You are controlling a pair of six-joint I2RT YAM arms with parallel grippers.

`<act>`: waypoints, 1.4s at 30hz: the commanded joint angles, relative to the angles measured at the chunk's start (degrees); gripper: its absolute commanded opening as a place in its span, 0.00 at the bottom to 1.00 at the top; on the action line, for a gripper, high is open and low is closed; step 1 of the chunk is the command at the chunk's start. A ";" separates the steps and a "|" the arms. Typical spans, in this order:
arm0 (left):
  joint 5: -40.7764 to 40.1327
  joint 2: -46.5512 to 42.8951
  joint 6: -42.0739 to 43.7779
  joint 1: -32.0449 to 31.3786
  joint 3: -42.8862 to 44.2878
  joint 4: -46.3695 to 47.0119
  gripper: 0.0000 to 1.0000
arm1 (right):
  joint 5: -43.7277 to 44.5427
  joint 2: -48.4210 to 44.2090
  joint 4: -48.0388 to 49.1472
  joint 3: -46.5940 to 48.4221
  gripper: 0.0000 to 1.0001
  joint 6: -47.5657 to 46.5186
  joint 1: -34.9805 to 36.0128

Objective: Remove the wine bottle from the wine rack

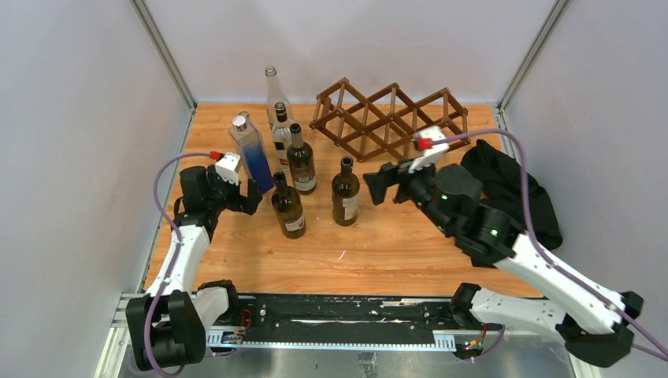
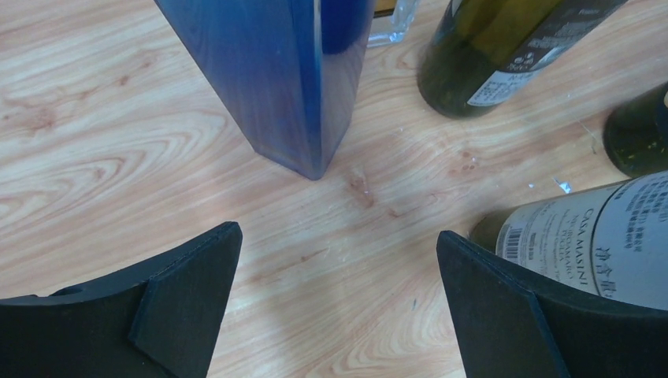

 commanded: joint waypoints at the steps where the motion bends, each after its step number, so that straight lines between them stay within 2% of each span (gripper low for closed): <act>1: 1.06 -0.41 -1.52 -0.48 -3.40 8.14 1.00 | 11.80 -7.82 -8.43 -1.56 0.97 5.13 -0.61; 4: 0.58 0.76 -1.82 -0.46 -5.48 13.22 1.00 | 21.98 -12.55 -11.07 -8.68 0.98 5.55 -2.29; 8: 0.67 3.63 -3.07 -0.59 -7.01 18.85 1.00 | 33.74 -17.32 -9.67 -17.69 1.00 6.32 -7.36; 12: -0.13 7.90 -6.70 -1.34 -9.01 27.91 1.00 | 38.04 -22.28 6.45 -30.94 1.00 -0.85 -15.27; 15: -0.71 10.70 -9.87 -2.03 -10.14 35.46 1.00 | 42.66 -20.31 14.80 -36.50 1.00 -2.83 -23.34; 19: -2.47 14.00 -9.01 -3.18 -11.85 42.70 1.00 | 41.30 -12.87 15.76 -38.78 1.00 1.60 -36.46; 22: -4.15 15.66 -9.90 -3.40 -13.36 47.36 1.00 | 37.68 -7.79 20.36 -40.20 1.00 3.30 -42.05; 25: -5.15 16.06 -9.75 -3.39 -14.23 50.77 1.00 | 35.29 -0.55 31.13 -42.50 1.00 -1.53 -43.45; 27: -7.62 16.29 -9.50 -3.39 -14.92 52.30 1.00 | 34.27 5.08 34.79 -42.14 0.99 -4.01 -44.02; 28: -8.49 16.82 -8.80 -3.43 -16.60 56.06 1.00 | 34.24 7.73 35.66 -41.69 0.98 -4.80 -44.00; 30: -8.57 19.64 -10.80 -3.47 -21.65 70.38 1.00 | 34.37 11.78 37.82 -41.57 0.98 -5.67 -44.07; 33: -10.12 17.16 -9.53 -3.61 -20.93 64.76 1.00 | 33.05 15.87 44.31 -42.69 0.98 -6.95 -44.09; 35: -10.71 18.51 -10.94 -3.62 -22.21 69.48 1.00 | 31.50 18.01 49.34 -43.46 0.98 -8.25 -44.28; 38: -12.97 18.31 -9.41 -4.18 -24.65 71.27 1.00 | 26.43 19.34 52.83 -43.79 0.98 -9.04 -45.84; 40: -13.18 24.15 -11.63 -4.50 -28.39 86.73 1.00 | 25.04 20.89 57.52 -45.60 0.98 -9.04 -46.96; 41: -13.59 24.67 -12.08 -4.51 -28.55 87.91 1.00 | 24.11 21.34 60.76 -46.38 0.98 -10.00 -47.02; 42: -14.04 22.65 -11.19 -4.53 -27.54 82.07 1.00 | 22.89 21.26 60.92 -46.67 0.98 -10.75 -46.96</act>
